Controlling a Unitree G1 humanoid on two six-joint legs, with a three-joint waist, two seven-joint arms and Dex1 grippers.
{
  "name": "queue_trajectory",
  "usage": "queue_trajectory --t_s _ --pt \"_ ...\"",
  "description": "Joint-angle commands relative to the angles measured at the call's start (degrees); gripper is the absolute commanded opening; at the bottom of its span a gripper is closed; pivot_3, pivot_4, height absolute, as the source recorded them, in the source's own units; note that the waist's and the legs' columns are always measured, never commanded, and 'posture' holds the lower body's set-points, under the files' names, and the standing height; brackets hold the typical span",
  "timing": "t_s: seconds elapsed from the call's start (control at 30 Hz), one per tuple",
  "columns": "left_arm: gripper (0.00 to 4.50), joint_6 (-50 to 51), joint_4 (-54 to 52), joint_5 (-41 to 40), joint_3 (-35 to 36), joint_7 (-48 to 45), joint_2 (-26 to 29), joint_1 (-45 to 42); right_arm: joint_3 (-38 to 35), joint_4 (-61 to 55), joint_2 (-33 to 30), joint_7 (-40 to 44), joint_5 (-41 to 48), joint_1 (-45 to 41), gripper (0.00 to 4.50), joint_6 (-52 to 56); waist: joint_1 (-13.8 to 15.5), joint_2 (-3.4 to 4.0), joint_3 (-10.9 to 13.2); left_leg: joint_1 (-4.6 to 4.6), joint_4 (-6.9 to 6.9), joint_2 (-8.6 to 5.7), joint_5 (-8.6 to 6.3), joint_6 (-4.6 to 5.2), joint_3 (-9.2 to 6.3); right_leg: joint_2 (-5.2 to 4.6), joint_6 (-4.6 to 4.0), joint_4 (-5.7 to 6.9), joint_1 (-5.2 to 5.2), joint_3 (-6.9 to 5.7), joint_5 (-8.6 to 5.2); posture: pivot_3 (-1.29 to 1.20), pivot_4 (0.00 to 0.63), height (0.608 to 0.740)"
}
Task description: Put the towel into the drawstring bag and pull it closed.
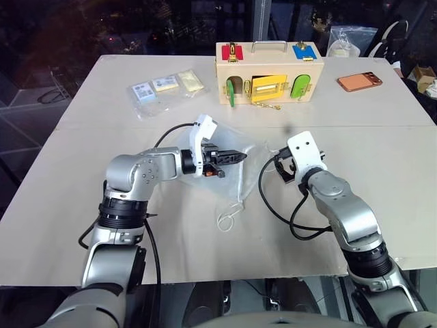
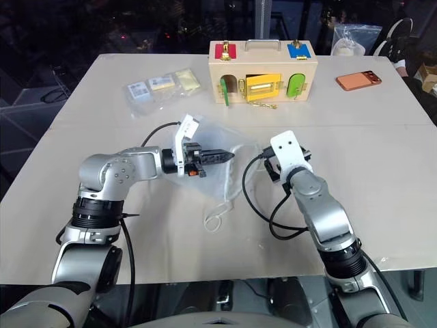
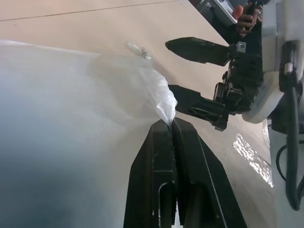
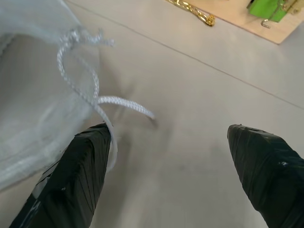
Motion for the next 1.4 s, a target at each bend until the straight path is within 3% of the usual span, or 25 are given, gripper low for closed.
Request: queue_trajectory --t_s 0.03,0.13,0.23,0.47,0.6,0.73,0.87,0.9,0.97,1.03,1.1,1.23,1.4 --pt "0.0 -0.19 -0.88 -0.35 0.88 0.23 -0.53 -1.46 2.64 4.0 2.1 -0.81 -2.05 -1.19 4.14 -4.63 -0.04 0.0 0.0 0.0 0.0 0.0 0.0 0.0 0.0 0.0 0.0 0.0 0.0 0.0 0.0 0.0 0.15 0.74" --pt "0.0 -0.11 -1.24 -0.29 0.54 0.28 -0.81 -1.36 4.18 12.81 4.12 -3.58 -5.6 -2.55 4.14 -10.68 -0.11 -0.02 -0.01 0.02 0.0 0.0 0.0 0.0 0.01 0.04 0.0 0.0 0.0 0.03 0.0 0.0 0.15 0.74" --pt "0.0 0.02 -1.53 -0.29 0.46 0.22 -0.72 -1.32 7.13 19.04 2.57 -4.96 -10.69 -3.51 3.34 -15.87 -0.17 -0.02 -0.01 0.03 0.02 0.0 0.0 0.0 0.04 0.04 0.0 0.0 0.01 0.06 0.0 0.0 0.15 0.74" --pt "0.0 -5.04 3.19 3.61 -1.51 -4.85 3.37 -3.52 4.99 13.8 -0.16 -3.5 -14.96 -1.61 0.04 -16.02 0.1 -0.02 -0.01 -0.02 0.08 -0.01 0.0 0.0 0.02 0.0 0.0 -0.01 0.03 0.02 0.0 0.0 0.15 0.74" --pt "0.0 -16.96 14.14 11.93 -7.86 -14.42 6.83 -9.59 2.24 4.15 -2.16 0.0 -15.29 -1.14 0.04 -11.61 0.0 -0.01 -0.01 -0.02 0.07 0.01 0.0 -0.01 0.03 0.09 0.0 0.0 0.0 0.02 0.0 0.0 0.15 0.74" --pt "0.0 -33.31 29.32 22.36 -13.89 -21.26 6.19 -17.48 -2.03 -2.83 -1.31 3.54 -12.39 -2.73 0.04 -6.14 0.09 -0.02 -0.01 0.0 0.07 0.01 0.0 -0.01 0.06 0.14 0.0 -0.01 0.0 0.04 -0.01 0.0 0.15 0.74" --pt "0.0 -41.78 41.37 24.87 -12.88 -25.43 2.19 -23.74 -5.53 -6.7 1.84 7.5 -7.28 -4.39 0.04 -0.97 0.18 -0.03 0.0 -0.1 0.09 0.02 0.0 0.01 0.04 0.21 0.0 -0.08 -0.02 0.0 0.0 0.0 0.15 0.74" --pt "0.27 -38.96 41.7 22.91 -10.68 -26.07 1.85 -24.3 -5.77 -6.52 2.02 7.86 -6.89 -4.67 0.0 -0.86 0.19 -0.03 0.0 -0.1 0.1 0.02 0.0 0.01 0.04 0.21 0.0 -0.08 -0.02 0.0 0.0 0.0 0.15 0.74" --pt "0.89 -34.98 36.92 20.32 -7.64 -27.49 3.51 -21.8 -5.5 -6.15 1.8 8.27 -6.73 -5.15 0.0 -0.92 -0.17 -0.04 0.0 -0.13 0.1 0.03 -0.01 0.02 0.06 0.2 0.01 -0.12 -0.03 0.04 0.0 0.0 0.15 0.74" --pt "1.78 -29.71 29.92 16.93 -4.33 -27.79 5.48 -18.08 -5.64 -5.9 2.21 8.12 -6.31 -5.46 0.0 -0.89 -0.58 -0.04 0.0 -0.12 0.1 0.04 -0.02 0.03 0.11 0.19 0.01 -0.1 -0.06 0.17 0.0 0.0 0.15 0.74" --pt "2.59 -22.96 18.39 11.97 -1.3 -29.55 9.52 -10.99 -6.01 -5.47 3.06 7.83 -5.7 -5.69 0.0 -1.03 -1.19 -0.04 0.0 -0.1 0.05 0.06 -0.02 0.02 0.09 0.21 0.01 -0.05 -0.16 0.33 0.0 0.0 0.15 0.74" --pt "2.59 -15.41 -1.81 5.38 1.75 -31.01 16.8 5.91 -6.5 -3.73 4.39 7.45 -4.57 -5.46 0.0 -2.07 -1.74 -0.03 0.0 -0.01 -0.15 0.03 -0.02 -0.01 -0.02 0.26 0.0 0.07 -0.37 0.77 0.01 0.0 0.15 0.74" --pt "2.59 -17.7 -10.27 7.75 0.51 -23.16 14.55 16.93 -7.02 -3.04 4.27 8.02 -3.43 -5.03 0.0 -2.69 0.2 -0.03 0.0 -0.01 -0.18 0.0 -0.02 -0.01 -0.08 0.18 -0.04 0.08 -0.36 0.72 0.01 0.0 0.15 0.74"
